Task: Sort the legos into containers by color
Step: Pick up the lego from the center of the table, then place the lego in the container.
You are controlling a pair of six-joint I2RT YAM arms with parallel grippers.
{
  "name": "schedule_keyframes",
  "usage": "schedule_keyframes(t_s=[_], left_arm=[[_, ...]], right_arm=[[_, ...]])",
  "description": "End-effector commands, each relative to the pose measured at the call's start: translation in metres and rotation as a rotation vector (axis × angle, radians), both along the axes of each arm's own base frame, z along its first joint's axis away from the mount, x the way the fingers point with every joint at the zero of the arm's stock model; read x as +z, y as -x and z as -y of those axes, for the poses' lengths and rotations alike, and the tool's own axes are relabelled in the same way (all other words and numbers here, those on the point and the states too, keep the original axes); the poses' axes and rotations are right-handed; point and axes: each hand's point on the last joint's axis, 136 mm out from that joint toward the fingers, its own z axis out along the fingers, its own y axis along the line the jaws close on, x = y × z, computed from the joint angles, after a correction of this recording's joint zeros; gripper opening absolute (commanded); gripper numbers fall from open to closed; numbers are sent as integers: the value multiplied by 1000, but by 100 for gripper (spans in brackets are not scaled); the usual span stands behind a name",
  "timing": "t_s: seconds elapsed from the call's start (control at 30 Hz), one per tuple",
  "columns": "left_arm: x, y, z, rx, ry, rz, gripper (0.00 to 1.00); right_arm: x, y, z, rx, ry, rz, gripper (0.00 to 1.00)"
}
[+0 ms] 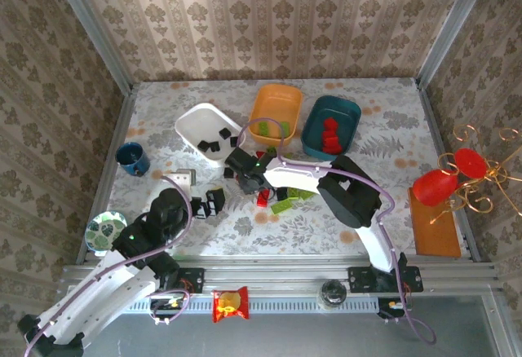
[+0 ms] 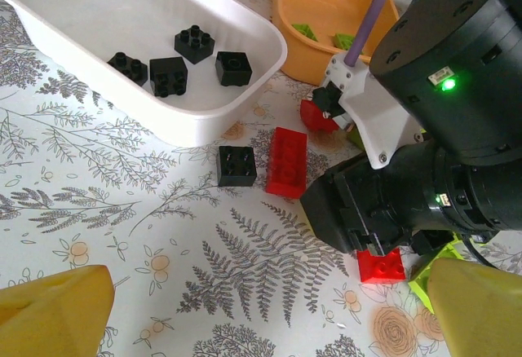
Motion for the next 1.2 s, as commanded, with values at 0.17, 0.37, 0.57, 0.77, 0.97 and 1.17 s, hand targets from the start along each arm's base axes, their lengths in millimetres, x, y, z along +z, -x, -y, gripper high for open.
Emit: schedule_keyframes(t_s=[0.17,0.37,0.57,0.77,0.97,1.17], left_arm=[[-5,-3,-11,63,-5,1,100],[-6,-4,-13,80,17,7,100],[-9,-3,-7,66,33,-15,100],[-7,-4,-5,59,50,-14,100],[-13,-3,-4,55,35,-39,100],[-13,-4,-1,43,34,-45,100]], right_arm=[[73,5,-11,99,-208,120,30],[149,-9,-49,232,-395,230,30],[161,-58,-75,215,-502,246,30],[148,-109,-95,157,-538,264,30],[131,-140,-106,96,-540,237,41],[157,-144,-101,80,-548,275,71]])
